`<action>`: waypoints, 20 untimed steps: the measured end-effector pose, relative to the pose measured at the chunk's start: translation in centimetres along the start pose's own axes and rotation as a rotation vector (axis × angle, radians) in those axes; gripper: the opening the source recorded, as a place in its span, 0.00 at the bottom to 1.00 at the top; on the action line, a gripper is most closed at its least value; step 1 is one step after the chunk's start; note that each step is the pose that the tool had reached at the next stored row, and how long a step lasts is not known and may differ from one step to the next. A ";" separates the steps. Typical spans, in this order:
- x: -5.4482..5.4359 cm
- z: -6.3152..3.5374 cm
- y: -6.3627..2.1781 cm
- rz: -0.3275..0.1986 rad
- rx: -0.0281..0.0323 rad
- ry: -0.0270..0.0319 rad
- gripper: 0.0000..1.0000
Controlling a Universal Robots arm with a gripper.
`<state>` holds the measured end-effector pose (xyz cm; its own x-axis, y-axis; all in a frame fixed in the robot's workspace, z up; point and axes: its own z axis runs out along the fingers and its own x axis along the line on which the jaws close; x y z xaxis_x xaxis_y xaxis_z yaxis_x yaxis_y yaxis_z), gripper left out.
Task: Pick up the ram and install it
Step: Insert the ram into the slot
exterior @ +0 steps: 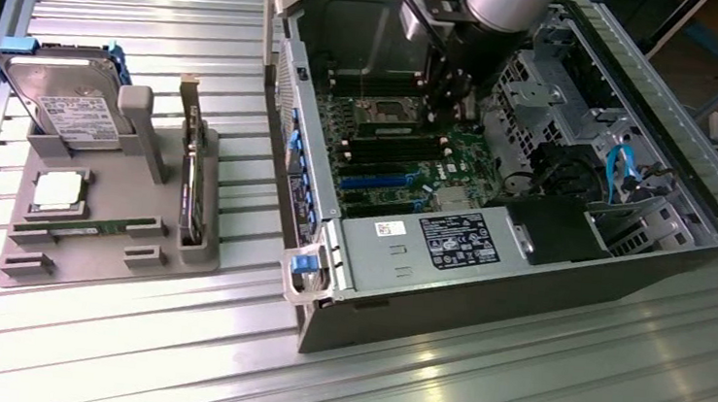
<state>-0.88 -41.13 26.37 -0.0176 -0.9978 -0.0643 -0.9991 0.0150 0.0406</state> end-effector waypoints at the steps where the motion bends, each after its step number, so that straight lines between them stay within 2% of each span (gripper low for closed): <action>1: 0.0 0.00 -0.01 0.000 0.0000 -0.0001 0.12; 9: 0.2 0.03 -0.02 0.000 0.0001 -0.0002 0.12; 20: 0.8 0.67 -0.05 0.000 0.0000 0.0000 0.12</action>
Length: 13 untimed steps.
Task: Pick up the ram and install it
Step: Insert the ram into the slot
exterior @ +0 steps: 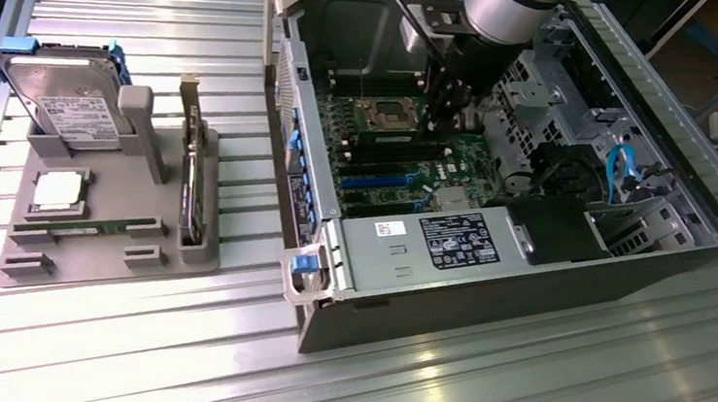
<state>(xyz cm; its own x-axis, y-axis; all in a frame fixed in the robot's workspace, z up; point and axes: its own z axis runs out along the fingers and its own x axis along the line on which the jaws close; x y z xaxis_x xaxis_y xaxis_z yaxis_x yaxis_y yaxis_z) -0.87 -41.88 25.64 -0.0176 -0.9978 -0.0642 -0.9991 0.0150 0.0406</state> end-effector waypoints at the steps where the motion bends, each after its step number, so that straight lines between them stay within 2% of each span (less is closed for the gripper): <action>1: 0.0 0.08 0.00 0.000 0.0000 0.0000 0.12; 13: 0.2 1.02 -0.06 0.000 0.0000 0.0000 0.12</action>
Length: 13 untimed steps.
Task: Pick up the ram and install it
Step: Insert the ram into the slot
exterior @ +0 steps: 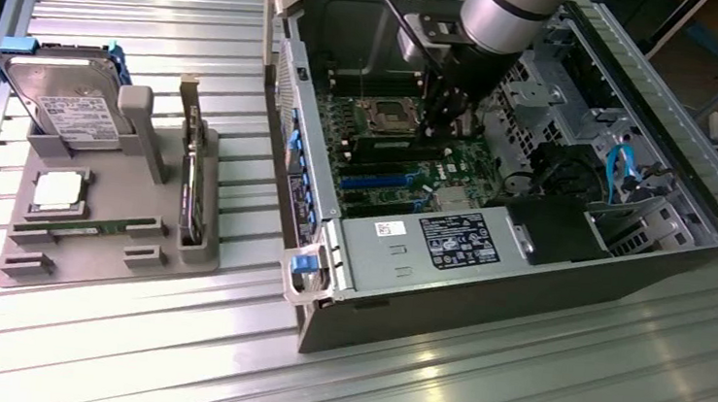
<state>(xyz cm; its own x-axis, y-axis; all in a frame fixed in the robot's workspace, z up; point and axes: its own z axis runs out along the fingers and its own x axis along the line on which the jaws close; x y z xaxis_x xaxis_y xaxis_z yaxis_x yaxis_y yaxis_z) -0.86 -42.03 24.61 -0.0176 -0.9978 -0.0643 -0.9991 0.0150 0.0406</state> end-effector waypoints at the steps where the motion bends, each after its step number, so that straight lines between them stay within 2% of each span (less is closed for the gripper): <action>1: 0.0 0.08 0.00 0.000 0.0000 0.0000 0.12; 13: 0.1 0.32 -0.13 0.000 0.0000 0.0000 0.12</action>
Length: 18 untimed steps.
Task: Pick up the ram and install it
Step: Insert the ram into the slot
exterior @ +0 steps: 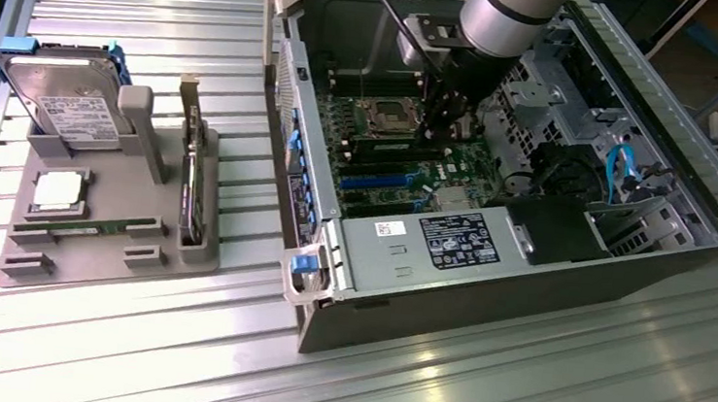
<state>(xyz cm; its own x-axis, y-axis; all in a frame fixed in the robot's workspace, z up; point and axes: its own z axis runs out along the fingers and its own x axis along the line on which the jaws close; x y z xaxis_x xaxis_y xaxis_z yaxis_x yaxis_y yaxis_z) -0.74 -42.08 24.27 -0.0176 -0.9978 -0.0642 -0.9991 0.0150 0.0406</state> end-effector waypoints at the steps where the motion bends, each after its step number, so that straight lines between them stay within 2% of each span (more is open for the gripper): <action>1: 0.0 0.00 -0.10 0.000 0.0000 0.0000 0.12; 18: 0.1 0.01 0.09 -0.002 0.0001 0.0000 0.12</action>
<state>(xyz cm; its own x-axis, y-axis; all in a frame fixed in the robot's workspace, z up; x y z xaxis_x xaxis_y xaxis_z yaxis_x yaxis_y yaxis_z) -0.84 -42.16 24.26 -0.0152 -0.9978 -0.0644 -0.9991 0.0127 0.0404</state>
